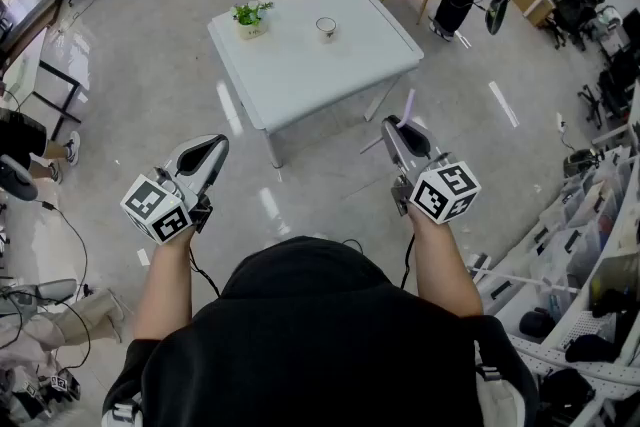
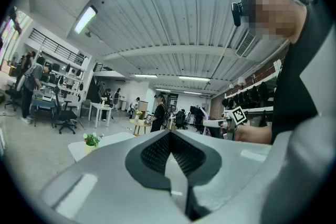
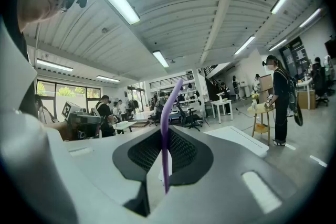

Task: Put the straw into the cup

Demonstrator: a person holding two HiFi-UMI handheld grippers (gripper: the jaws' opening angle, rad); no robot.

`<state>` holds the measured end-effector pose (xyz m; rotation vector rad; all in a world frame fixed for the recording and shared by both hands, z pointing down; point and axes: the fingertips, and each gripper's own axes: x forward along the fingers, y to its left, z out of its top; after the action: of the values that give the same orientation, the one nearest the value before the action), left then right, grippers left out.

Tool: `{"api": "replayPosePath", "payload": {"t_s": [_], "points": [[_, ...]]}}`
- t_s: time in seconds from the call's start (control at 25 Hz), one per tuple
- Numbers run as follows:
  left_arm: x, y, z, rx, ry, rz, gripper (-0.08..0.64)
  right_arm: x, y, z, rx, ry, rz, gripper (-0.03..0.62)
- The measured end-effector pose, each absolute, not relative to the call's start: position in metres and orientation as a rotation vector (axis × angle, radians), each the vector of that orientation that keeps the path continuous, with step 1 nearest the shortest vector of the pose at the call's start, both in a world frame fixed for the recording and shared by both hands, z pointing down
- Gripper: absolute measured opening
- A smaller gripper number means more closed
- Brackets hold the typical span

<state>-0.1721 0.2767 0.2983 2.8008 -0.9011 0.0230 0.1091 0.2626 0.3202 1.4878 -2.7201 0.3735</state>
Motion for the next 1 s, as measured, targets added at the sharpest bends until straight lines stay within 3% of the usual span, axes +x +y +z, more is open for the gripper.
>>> {"api": "replayPosePath", "payload": {"t_s": [1.0], "points": [[-0.067, 0.239, 0.306, 2.813, -0.896, 0.072, 0.000, 0.191, 0.243, 0.318, 1.453, -2.780, 0.392, 0.060]]}}
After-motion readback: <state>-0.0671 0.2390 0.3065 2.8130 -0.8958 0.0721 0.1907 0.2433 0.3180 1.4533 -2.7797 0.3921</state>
